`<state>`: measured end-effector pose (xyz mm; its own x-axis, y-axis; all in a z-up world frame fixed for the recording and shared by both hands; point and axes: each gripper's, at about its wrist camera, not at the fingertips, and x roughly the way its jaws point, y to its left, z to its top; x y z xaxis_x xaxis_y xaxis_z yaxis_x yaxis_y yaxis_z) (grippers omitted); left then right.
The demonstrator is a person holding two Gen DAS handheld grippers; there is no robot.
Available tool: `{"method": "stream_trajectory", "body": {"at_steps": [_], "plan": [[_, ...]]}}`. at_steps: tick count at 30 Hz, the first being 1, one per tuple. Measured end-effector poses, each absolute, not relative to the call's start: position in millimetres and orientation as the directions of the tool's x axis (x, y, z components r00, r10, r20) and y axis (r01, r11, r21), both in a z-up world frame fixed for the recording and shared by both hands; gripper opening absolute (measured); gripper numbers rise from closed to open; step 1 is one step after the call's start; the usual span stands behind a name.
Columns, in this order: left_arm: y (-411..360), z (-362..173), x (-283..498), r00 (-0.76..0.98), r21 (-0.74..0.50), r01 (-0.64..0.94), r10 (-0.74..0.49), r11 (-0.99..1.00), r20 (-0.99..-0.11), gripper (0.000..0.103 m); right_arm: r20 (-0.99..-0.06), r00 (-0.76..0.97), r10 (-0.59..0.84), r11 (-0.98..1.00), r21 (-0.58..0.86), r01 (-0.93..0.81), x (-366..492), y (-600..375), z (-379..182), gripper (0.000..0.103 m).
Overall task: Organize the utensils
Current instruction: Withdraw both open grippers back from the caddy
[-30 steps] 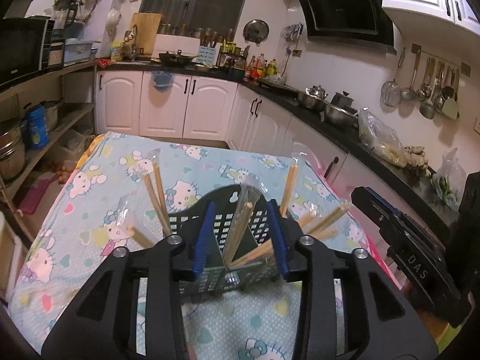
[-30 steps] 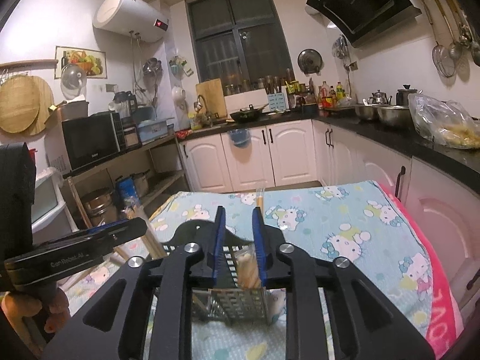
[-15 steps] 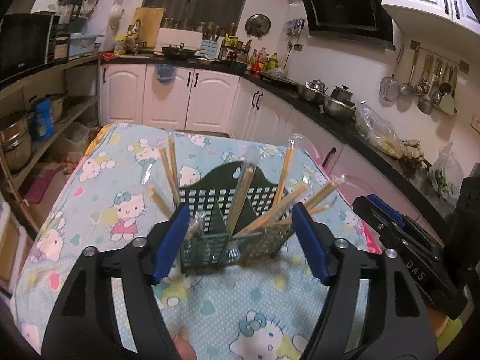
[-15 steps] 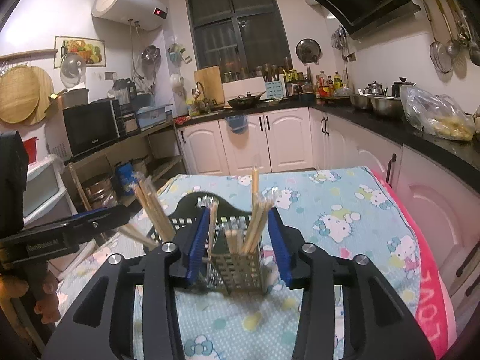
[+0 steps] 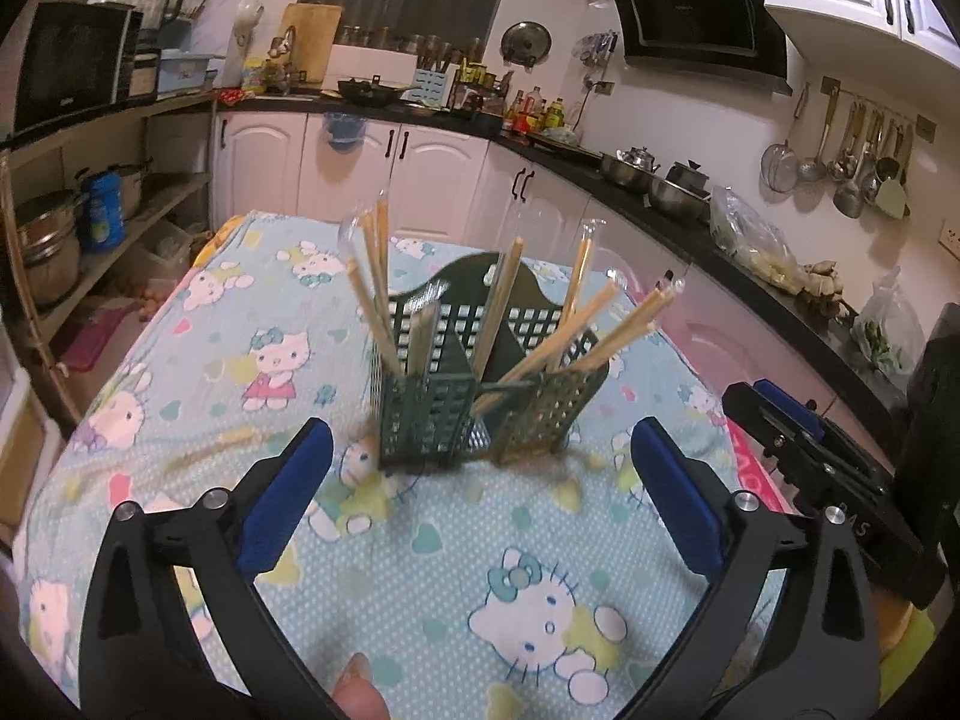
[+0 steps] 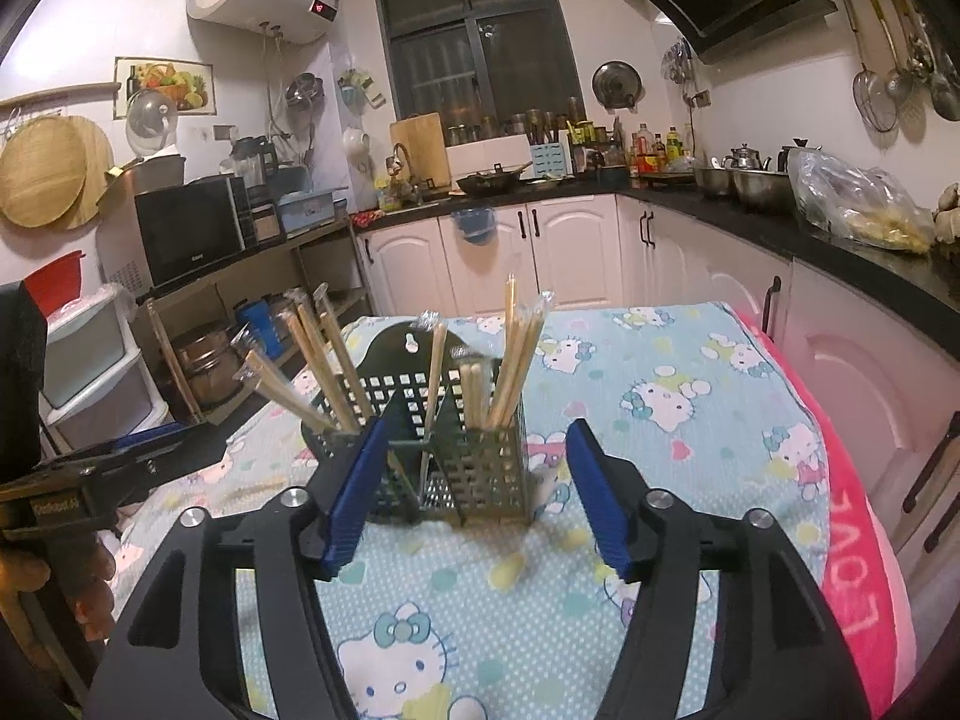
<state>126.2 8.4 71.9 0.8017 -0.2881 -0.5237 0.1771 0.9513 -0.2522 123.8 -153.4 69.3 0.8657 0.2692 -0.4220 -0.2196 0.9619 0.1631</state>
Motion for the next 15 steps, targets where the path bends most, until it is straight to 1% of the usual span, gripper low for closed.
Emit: {"method": "stream_trajectory", "body": {"at_steps": [2, 8, 15], "plan": [[9.9, 67.6, 120.7, 0.803, -0.252, 0.167, -0.280, 0.953, -0.526, 0.091, -0.424, 0.864, 0.271, 0.962, 0.160, -0.223, 118.1, -151.6, 66.8, 0.071], [12.6, 52.5, 109.4, 0.795, -0.249, 0.155, -0.270, 0.956, -0.543, 0.091, -0.434, 0.859, 0.271, 0.962, 0.157, -0.224, 100.0, -150.0, 55.8, 0.083], [12.1, 34.0, 95.0, 0.791, -0.237, 0.132, -0.246, 0.963, -0.560, 0.091, -0.465, 0.846, 0.263, 0.964, 0.161, -0.212, 84.0, -150.3, 37.8, 0.086]]}}
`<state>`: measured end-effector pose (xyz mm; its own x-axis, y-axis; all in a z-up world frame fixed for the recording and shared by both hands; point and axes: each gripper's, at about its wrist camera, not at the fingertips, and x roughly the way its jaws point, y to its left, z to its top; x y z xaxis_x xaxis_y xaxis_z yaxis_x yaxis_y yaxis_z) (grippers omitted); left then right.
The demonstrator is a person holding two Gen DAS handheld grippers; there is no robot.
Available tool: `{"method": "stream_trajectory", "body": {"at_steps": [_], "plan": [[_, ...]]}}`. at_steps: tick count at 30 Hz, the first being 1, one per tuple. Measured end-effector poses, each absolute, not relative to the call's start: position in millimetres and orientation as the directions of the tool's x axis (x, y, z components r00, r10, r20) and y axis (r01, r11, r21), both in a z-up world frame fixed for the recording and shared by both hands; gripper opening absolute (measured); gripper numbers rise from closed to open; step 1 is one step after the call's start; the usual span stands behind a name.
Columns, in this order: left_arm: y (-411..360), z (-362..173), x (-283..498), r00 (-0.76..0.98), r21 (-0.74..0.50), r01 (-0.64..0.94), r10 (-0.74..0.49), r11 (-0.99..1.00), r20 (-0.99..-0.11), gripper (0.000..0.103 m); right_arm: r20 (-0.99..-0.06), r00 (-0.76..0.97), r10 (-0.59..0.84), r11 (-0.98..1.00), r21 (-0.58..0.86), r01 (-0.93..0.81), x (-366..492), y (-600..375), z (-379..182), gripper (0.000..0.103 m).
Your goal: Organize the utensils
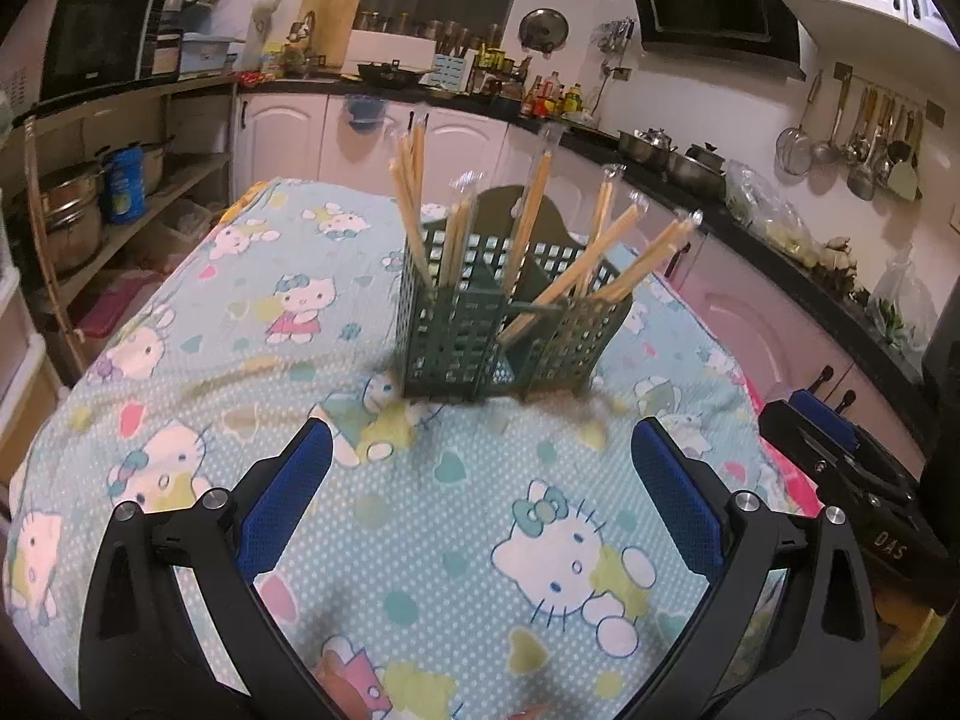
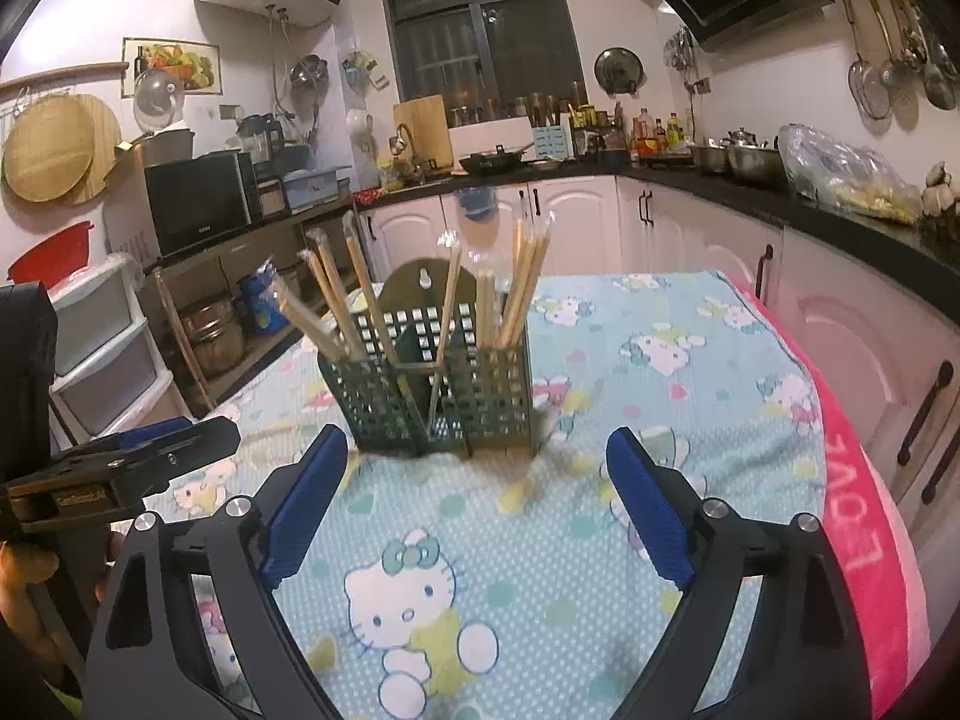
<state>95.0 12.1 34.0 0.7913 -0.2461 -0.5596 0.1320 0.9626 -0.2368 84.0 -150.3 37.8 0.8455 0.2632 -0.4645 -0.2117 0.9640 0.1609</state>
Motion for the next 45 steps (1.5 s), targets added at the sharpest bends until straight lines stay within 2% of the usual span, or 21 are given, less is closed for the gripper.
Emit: {"method": "stream_trajectory", "body": {"at_steps": [9, 11, 27, 40, 45], "plan": [[14.7, 16.0, 85.3, 0.803, -0.223, 0.100, -0.211, 0.970, -0.558, 0.091, -0.488, 0.840, 0.238, 0.971, 0.137, -0.196, 71.9, -148.1, 16.6, 0.086], [13.9, 12.8, 83.4, 0.811, -0.210, 0.094, -0.197, 0.973, -0.551, 0.091, -0.484, 0.845, 0.230, 0.973, 0.130, -0.190, 70.0, -148.4, 12.4, 0.093], [14.0, -5.5, 78.9, 0.860, -0.193, 0.089, -0.173, 0.977, -0.480, 0.091, -0.420, 0.884, 0.207, 0.978, 0.115, -0.174, 63.4, -150.1, -5.9, 0.096], [7.3, -18.0, 79.1, 0.884, -0.150, 0.080, -0.139, 0.985, -0.446, 0.091, -0.289, 0.949, 0.128, 0.992, 0.034, -0.123, 54.3, -148.7, -10.3, 0.096], [7.0, -21.3, 78.9, 0.884, -0.152, 0.082, -0.143, 0.985, -0.444, 0.091, -0.287, 0.950, 0.127, 0.992, 0.044, -0.119, 54.3, -149.4, -13.5, 0.096]]}}
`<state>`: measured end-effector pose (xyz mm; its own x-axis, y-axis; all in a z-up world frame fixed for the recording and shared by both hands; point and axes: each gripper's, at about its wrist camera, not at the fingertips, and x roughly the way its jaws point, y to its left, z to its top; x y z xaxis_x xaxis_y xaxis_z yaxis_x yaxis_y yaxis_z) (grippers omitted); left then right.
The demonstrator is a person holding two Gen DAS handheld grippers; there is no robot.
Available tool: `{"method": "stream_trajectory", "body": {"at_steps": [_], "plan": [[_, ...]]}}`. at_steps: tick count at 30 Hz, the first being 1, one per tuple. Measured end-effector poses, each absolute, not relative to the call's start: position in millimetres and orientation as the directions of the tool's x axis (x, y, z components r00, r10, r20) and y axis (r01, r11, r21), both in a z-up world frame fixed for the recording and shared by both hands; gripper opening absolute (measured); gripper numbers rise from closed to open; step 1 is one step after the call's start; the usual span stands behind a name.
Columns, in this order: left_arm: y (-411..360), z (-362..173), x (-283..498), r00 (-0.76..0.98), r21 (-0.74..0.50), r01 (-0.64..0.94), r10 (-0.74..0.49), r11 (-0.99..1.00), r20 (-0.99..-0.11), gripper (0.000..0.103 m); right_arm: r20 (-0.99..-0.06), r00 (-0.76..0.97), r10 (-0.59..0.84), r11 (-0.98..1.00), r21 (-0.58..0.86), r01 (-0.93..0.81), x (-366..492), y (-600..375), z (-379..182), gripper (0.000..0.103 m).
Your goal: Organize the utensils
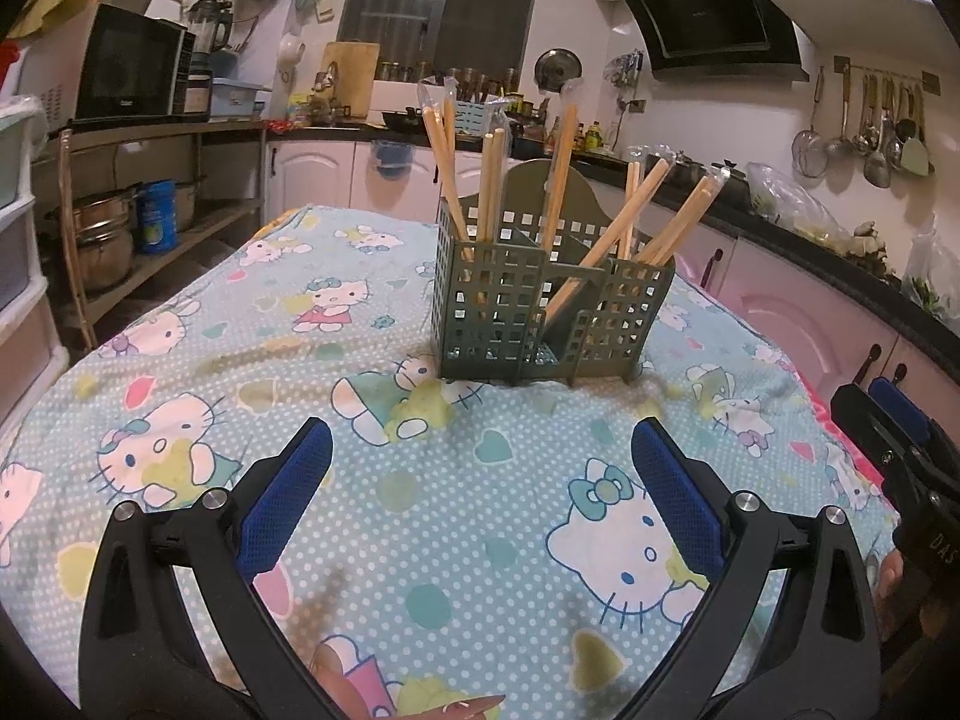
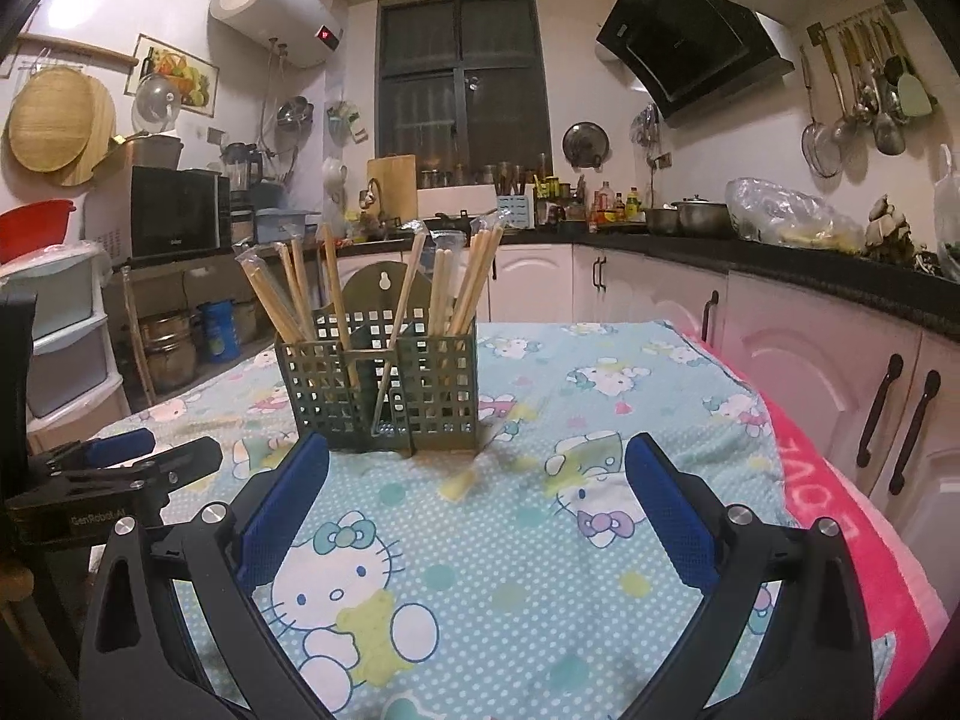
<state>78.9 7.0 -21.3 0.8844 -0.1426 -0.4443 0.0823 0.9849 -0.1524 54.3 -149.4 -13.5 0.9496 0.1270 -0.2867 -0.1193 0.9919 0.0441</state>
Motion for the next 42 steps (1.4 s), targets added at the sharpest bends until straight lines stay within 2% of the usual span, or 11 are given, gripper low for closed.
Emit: {"method": "stream_trajectory", "body": {"at_steps": [42], "plan": [[12.6, -22.4, 77.2, 0.883, -0.167, 0.055, -0.126, 0.984, -0.452, 0.091, -0.296, 0.947, 0.127, 0.992, 0.049, -0.118, 54.0, -148.4, -15.8, 0.096]]}}
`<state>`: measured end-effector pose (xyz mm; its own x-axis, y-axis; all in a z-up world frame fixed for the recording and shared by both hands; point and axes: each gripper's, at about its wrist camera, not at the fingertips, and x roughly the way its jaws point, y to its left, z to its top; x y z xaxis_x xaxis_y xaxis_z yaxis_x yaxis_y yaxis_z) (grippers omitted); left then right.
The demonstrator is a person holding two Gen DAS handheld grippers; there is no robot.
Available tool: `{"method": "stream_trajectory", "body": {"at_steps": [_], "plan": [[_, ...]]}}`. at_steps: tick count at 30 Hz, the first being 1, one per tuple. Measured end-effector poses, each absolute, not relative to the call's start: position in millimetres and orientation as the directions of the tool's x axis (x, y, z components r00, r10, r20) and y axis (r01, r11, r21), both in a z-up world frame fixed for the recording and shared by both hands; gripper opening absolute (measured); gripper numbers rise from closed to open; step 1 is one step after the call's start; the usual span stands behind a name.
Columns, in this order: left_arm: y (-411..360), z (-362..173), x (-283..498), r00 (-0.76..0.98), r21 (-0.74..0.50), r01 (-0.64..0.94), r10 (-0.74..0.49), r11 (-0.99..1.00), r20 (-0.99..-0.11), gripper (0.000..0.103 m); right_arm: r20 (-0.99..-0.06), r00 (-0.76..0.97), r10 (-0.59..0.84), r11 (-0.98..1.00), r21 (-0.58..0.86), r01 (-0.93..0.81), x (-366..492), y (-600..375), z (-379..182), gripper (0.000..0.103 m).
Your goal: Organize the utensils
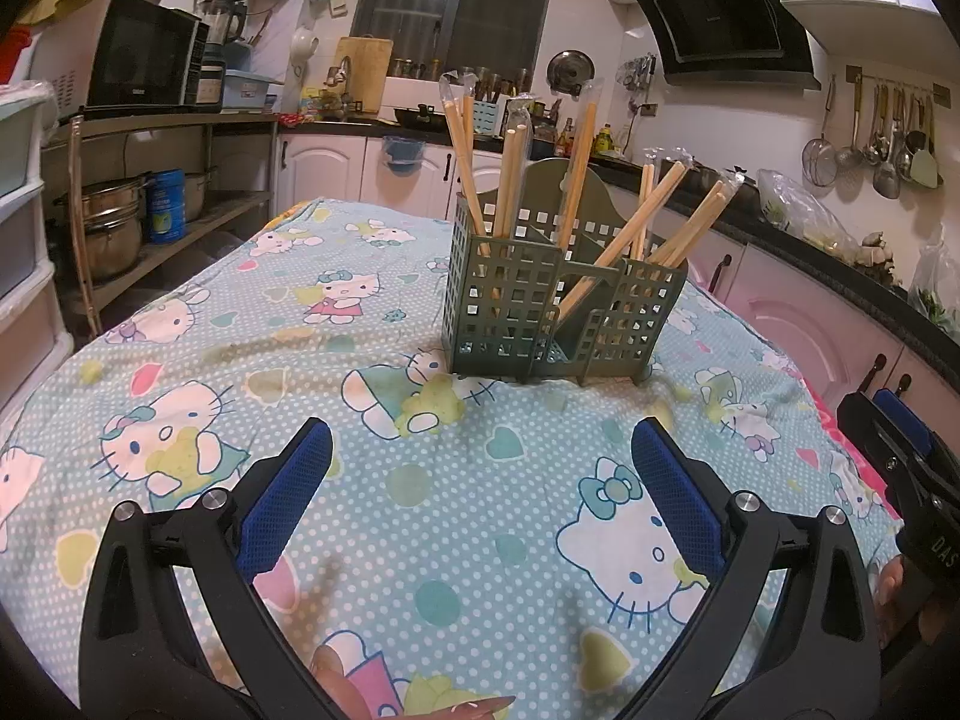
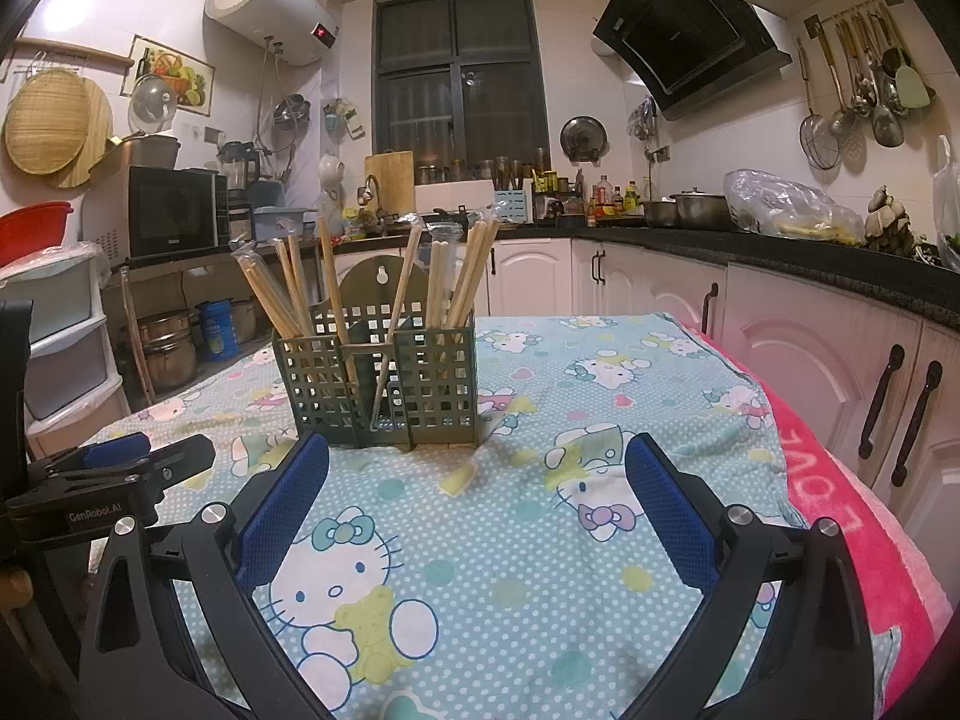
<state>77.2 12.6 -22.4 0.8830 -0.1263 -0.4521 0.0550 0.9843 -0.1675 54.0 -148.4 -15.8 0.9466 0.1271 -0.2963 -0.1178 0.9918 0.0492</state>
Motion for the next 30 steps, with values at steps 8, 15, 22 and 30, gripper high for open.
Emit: {"method": "stream_trajectory", "body": {"at_steps": [8, 15, 22, 30], "plan": [[13.2, -22.3, 77.2, 0.883, -0.169, 0.055, -0.127, 0.984, -0.452, 0.091, -0.295, 0.947, 0.127, 0.992, 0.048, -0.118, 53.9, -148.6, -15.7, 0.096], [13.3, -22.4, 77.2, 0.883, -0.168, 0.055, -0.126, 0.984, -0.451, 0.091, -0.296, 0.947, 0.126, 0.992, 0.049, -0.117, 54.1, -148.6, -15.8, 0.096], [13.7, -22.2, 77.0, 0.883, -0.169, 0.055, -0.127, 0.984, -0.451, 0.091, -0.298, 0.946, 0.128, 0.992, 0.051, -0.118, 54.0, -148.7, -15.6, 0.096], [13.9, -22.1, 76.7, 0.884, -0.167, 0.048, -0.120, 0.985, -0.451, 0.091, -0.298, 0.946, 0.127, 0.992, 0.051, -0.118, 54.1, -148.9, -15.8, 0.096]]}}
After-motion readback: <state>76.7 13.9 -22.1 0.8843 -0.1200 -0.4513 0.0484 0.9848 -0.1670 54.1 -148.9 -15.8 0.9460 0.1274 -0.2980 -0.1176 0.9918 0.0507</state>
